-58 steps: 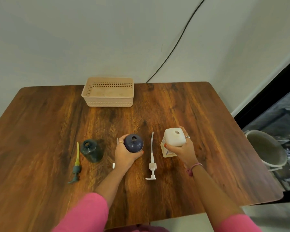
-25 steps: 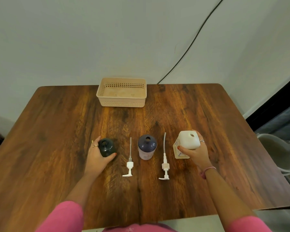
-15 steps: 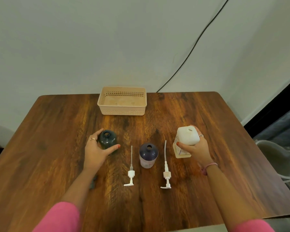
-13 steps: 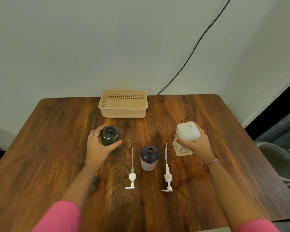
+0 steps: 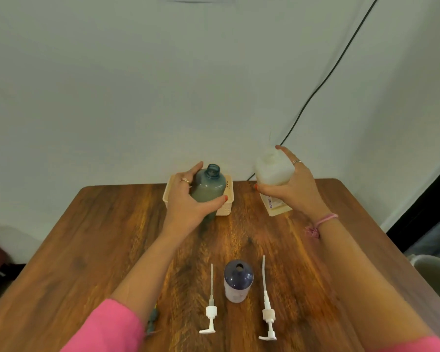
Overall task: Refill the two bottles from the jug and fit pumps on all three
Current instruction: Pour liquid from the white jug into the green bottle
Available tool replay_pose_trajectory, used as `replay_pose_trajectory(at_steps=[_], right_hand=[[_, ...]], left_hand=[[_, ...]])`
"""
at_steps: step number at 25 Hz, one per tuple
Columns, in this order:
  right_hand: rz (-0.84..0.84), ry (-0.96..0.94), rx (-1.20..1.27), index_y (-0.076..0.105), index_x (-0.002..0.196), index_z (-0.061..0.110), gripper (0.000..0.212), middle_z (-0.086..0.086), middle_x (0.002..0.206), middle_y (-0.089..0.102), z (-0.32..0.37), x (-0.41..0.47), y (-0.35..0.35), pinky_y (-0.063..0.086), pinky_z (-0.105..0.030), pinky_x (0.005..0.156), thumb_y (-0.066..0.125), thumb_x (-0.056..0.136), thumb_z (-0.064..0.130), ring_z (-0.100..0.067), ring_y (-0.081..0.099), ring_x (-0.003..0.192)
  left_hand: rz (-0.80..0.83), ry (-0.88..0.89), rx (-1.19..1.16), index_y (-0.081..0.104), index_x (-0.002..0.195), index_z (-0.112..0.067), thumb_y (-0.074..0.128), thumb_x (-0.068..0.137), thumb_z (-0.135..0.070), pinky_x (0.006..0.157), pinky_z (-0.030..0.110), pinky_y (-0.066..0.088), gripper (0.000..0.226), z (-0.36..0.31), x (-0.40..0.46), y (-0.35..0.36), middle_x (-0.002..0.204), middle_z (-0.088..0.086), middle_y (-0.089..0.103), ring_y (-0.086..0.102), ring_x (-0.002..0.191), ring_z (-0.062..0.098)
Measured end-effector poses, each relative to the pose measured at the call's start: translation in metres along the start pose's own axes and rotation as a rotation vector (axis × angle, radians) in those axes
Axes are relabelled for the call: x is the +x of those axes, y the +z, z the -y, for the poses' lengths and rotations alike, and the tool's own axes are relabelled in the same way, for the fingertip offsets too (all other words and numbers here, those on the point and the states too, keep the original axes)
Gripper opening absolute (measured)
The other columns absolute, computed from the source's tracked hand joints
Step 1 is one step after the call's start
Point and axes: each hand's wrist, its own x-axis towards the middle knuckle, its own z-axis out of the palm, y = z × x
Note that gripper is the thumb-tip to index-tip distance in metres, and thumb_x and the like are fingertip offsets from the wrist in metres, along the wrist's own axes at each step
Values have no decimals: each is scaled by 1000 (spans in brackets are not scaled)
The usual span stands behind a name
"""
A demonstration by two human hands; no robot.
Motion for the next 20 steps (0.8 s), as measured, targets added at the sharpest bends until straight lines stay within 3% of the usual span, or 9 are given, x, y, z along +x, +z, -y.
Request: replay_pose_trajectory(at_steps=[4, 6, 9, 15, 18, 20], right_hand=[[3, -87, -71, 35, 139, 34, 101, 2, 125, 50, 37, 23, -5, 45, -21, 79, 80, 50, 46, -18, 53, 108], [4, -128, -69, 34, 140, 34, 101, 2, 123, 49, 54, 30, -10, 48, -26, 82, 85, 53, 39, -19, 53, 107], [21, -195, -130, 32, 141, 34, 100, 0, 127, 46, 73, 39, -12, 45, -30, 89, 87, 58, 31, -17, 46, 111], [26, -282, -265, 30, 143, 32, 104, -5, 129, 46, 95, 59, -13, 39, -29, 88, 86, 55, 32, -23, 46, 113], [25, -306, -303, 30, 142, 32, 104, -6, 127, 45, 103, 66, -14, 39, -32, 91, 85, 54, 31, -25, 44, 113], [26, -327, -337, 30, 143, 33, 105, -7, 128, 45, 108, 69, -16, 43, -38, 93, 84, 53, 32, -27, 44, 116]], left_hand=[[-57, 35, -11, 41, 140, -26, 87, 63, -33, 87, 17, 45, 90, -24, 16, 0, 118, -13, 45, 47, 104, 0], [-69, 45, -38, 42, 139, -26, 87, 62, -34, 88, 20, 48, 89, -32, 24, -3, 120, -14, 47, 48, 107, 4], [-90, 62, -48, 44, 136, -27, 86, 62, -36, 84, 18, 47, 86, -43, 35, -8, 121, -13, 48, 48, 106, 4], [-118, 125, -40, 42, 137, -26, 85, 63, -36, 75, 8, 44, 86, -56, 45, -18, 118, -13, 45, 47, 104, 4], [-124, 138, -39, 43, 137, -26, 86, 63, -35, 66, 1, 45, 87, -61, 47, -21, 117, -12, 44, 48, 100, 4], [-129, 151, -59, 43, 137, -25, 86, 63, -34, 68, -2, 43, 86, -64, 48, -22, 116, -11, 45, 49, 98, 2]])
